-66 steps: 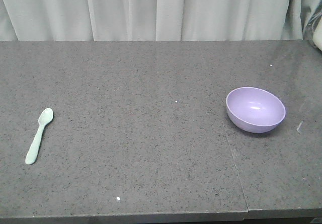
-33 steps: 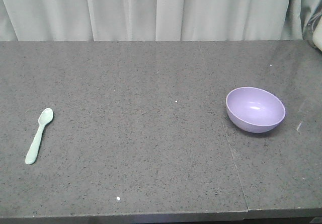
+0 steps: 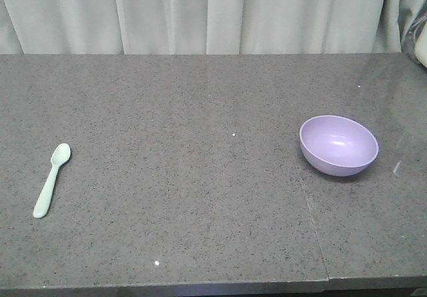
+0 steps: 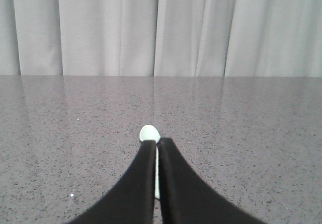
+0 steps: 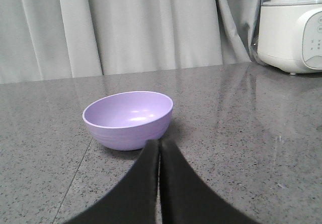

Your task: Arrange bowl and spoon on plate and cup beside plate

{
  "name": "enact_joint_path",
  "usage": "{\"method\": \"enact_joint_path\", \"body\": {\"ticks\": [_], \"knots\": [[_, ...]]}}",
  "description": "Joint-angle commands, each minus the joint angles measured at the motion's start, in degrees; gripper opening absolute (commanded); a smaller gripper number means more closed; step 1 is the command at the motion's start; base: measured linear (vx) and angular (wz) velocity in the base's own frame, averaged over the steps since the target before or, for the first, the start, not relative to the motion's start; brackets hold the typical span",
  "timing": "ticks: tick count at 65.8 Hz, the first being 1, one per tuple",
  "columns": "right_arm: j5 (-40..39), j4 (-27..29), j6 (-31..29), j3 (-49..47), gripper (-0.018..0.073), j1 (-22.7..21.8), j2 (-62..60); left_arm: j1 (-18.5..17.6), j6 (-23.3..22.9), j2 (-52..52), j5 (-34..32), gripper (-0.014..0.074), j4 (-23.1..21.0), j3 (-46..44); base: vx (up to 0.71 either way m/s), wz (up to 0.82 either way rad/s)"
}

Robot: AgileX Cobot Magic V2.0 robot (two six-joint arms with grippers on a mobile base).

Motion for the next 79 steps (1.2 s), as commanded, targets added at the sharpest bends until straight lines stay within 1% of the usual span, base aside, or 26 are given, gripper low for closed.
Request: {"method": "enact_joint_path", "body": {"ticks": [1, 79], "knots": [[-4.3, -0.2, -0.4, 0.9, -0.0006, -0.4, -0.7, 0.0, -0.4, -0.4, -3.8, -0.0006, 0.0, 1.7, 0.0, 0.0], [-4.4, -0.2, -0.4, 0.9, -0.0006, -0.4, -0.7, 0.0, -0.4, -0.4, -3.8, -0.0006, 0.0, 1.7, 0.0, 0.0]]}}
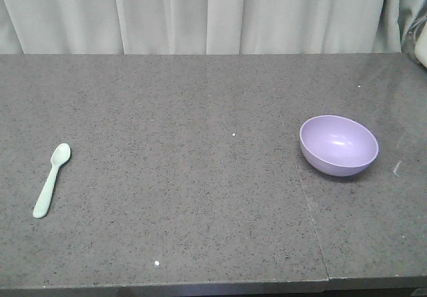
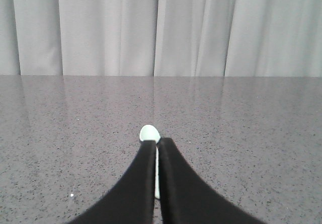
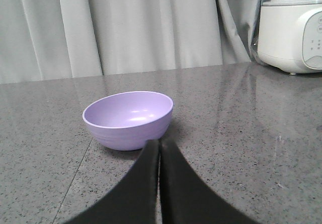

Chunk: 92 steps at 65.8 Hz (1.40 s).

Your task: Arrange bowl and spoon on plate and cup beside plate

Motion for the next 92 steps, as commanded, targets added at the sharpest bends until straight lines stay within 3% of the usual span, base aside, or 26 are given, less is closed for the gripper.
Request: {"method": "enact_joint_path", "body": {"ticks": [1, 14, 28, 35, 40, 45, 76, 92], "knots": [[-4.6, -0.2, -0.4, 0.9, -0.0006, -0.4, -0.7, 0.0, -0.4, -0.4, -3.8, -0.0006, 0.0, 1.7, 0.0, 0.0], [-7.4, 4.9, -0.2, 0.9, -0.0006, -0.4, -0.7, 0.0, -0.4, -0.4, -3.8, -0.0006, 0.0, 1.7, 0.0, 0.0], [-10.3, 18.8, -0.3, 0.9, -0.0006, -0.4, -0.7, 0.0, -1.2, -0.4, -5.5, -0.0006, -0.5, 1.7, 0.0, 0.0], [-10.3, 26.3, -0.3, 0.9, -0.0006, -0.4, -0.7, 0.0, -8.6, -0.4, -9.1, -0.0006, -7.5, 1.7, 0.0, 0.0], [-10.3, 28.6, -0.3, 0.9, -0.0006, -0.4, -0.7, 0.0, -13.7, -0.4, -11.4, -0.0006, -12.6, 1.7, 0.0, 0.0], [-10.3, 29.2, -0.4, 0.9, -0.0006, -0.4, -0.7, 0.0, -15.0, -0.4, -13.6, -0.0006, -15.2, 1.7, 0.0, 0.0], [-10.3, 29.2, -0.4, 0.6, -0.0006, -0.4, -0.7, 0.0, -15.6, -0.4, -21.2, -0.0006, -15.1, 1.1, 0.0, 0.0], [-9.3, 25.7, -4.4, -7.3, -0.0006, -0.4, -0.6, 0.0, -17.3, -0.4, -28.2, -0.0006, -15.1, 1.1, 0.0, 0.0]]}}
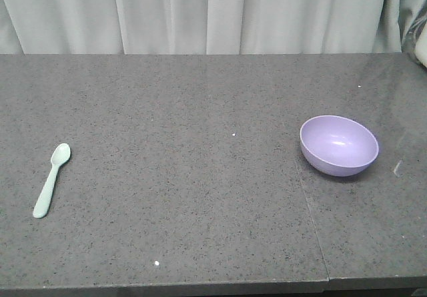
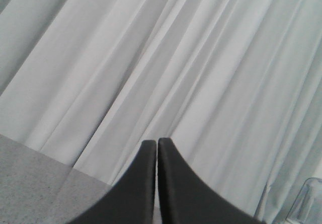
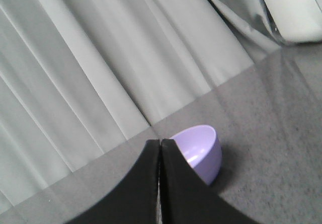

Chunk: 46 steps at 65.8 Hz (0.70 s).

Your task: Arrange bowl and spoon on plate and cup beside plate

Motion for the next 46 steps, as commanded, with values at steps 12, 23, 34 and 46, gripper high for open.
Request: {"method": "enact_joint_path", "body": {"ticks": [12, 23, 34, 46], "knots": [[0.9, -4.0, -7.0, -13.2, -0.0006, -0.4, 1.2, 0.0, -3.8, -0.4, -3.5, -0.0006, -0.3, -0.9, 0.0, 0.0], [3.9, -4.0, -10.6, -21.6, -0.0006, -0.4, 7.8, 0.0, -3.8, -0.4, 3.3, -0.0006, 2.5, -8.4, 0.0, 0.0], [9.0, -4.0, -15.3, -29.5, -0.0006, -0.4, 16.2, 0.0, -3.8, -0.4, 13.1, -0.0006, 8.2, -17.3, 0.0, 0.0], [16.9, -4.0, -18.8, -39.9, -0.0006, -0.4, 27.7, 0.0, -3.8, 0.8, 25.6, -0.0006, 9.0, -25.3, 0.0, 0.0]]}}
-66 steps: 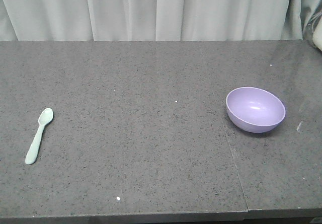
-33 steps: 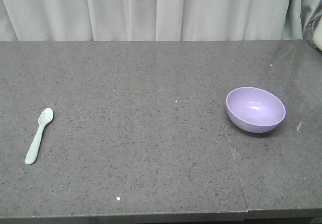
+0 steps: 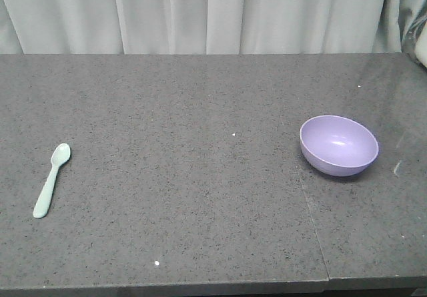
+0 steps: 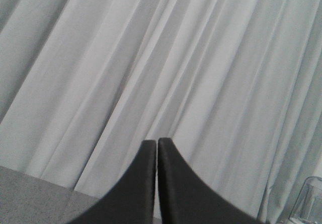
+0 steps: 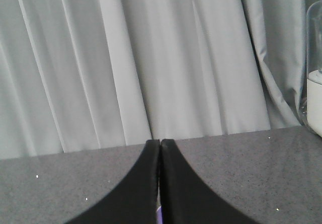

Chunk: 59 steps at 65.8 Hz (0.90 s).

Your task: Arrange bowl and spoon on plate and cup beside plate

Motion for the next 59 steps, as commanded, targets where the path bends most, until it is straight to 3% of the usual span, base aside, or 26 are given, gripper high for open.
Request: {"method": "enact_joint_path", "body": {"ticks": [1, 14, 22, 33, 41, 51, 59], "knots": [[1.2, -0.3, -3.1, -6.9, -0.0006, -0.4, 5.8, 0.0, -0.5, 1.2, 4.0, -0.0006, 0.2, -4.9, 0.0, 0.0], [6.8, -0.2, -6.7, -17.3, -0.0006, -0.4, 14.8, 0.0, 0.7, 5.9, 16.4, -0.0006, -0.1, -11.7, 0.0, 0.0], [6.4, -0.2, -6.7, -17.8, -0.0006, -0.4, 16.0, -0.1, 9.0, 10.9, 22.9, -0.0007, -4.3, -16.4, 0.0, 0.0], [6.0, -0.2, -6.7, -17.6, -0.0006, -0.4, 16.0, -0.1, 23.7, 20.9, 30.0, -0.0007, -14.4, -23.5, 0.0, 0.0], [5.9, -0.2, -6.7, -17.6, -0.0006, -0.4, 16.0, -0.1, 29.5, 28.7, 31.3, -0.0007, -17.8, -27.9, 0.0, 0.0], [5.9, -0.2, -6.7, -17.6, -0.0006, -0.4, 16.0, -0.1, 29.6, 33.5, 26.4, -0.0006, -21.5, -28.9, 0.0, 0.0], [6.6, -0.2, -6.7, -17.6, -0.0006, -0.4, 16.0, -0.1, 31.1, 35.6, 26.4, -0.0002, -21.0, -29.3, 0.0, 0.0]]}}
